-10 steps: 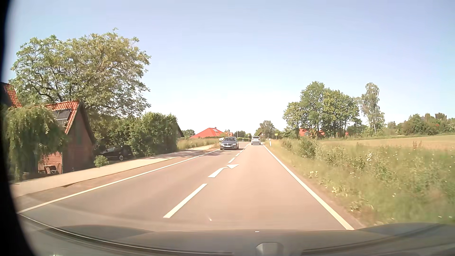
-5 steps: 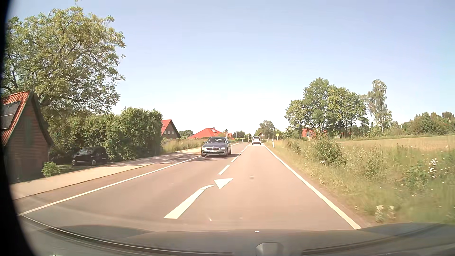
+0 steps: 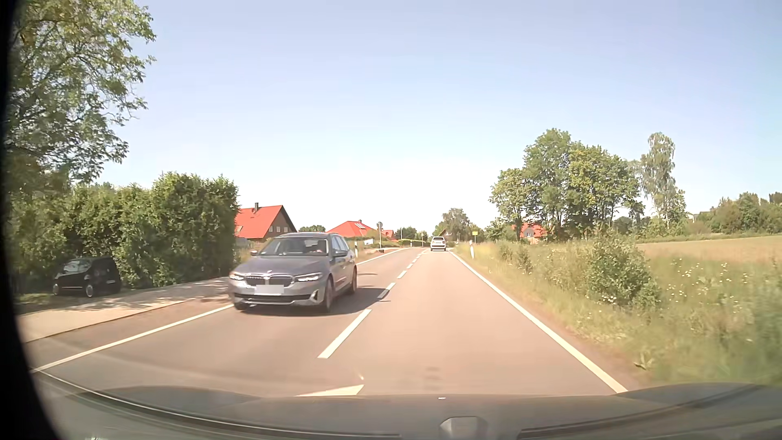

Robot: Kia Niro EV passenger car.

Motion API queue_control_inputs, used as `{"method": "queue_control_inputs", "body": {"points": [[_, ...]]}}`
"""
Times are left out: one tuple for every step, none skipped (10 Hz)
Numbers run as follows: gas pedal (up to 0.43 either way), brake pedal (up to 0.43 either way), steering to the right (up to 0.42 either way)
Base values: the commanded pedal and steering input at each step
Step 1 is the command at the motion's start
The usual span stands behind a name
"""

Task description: Follow the waypoints while adhering to traffic rules and regulations

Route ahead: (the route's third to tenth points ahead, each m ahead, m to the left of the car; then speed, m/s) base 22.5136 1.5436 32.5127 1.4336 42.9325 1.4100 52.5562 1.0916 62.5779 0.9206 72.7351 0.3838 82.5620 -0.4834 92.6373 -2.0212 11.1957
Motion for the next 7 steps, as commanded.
{"method": "queue_control_inputs", "body": {"points": [[0.169,0.006,0.01],[0.169,0.006,0.007],[0.169,0.006,0.005],[0.169,0.006,0.005],[0.169,0.006,0.004],[0.169,0.006,0.003],[0.169,0.006,0.003]]}}
